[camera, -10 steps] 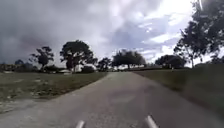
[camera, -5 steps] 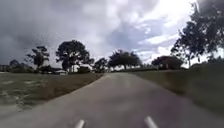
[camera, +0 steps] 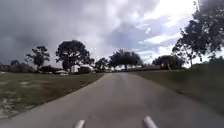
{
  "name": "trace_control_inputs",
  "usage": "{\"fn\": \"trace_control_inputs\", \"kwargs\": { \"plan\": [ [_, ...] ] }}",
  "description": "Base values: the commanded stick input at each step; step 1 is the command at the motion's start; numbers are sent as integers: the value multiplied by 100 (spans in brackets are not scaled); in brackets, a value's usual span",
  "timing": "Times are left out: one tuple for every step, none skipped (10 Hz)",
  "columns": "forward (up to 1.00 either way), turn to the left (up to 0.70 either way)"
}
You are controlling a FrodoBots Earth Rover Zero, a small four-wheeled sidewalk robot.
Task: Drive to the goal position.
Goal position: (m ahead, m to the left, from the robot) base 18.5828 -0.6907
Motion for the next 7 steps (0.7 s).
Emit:
{"fn": "trace_control_inputs", "kwargs": {
  "plan": [
    [70, -9],
    [70, -4],
    [70, 0],
    [70, 0],
    [70, 0],
    [70, 0],
    [70, 0]
  ]
}}
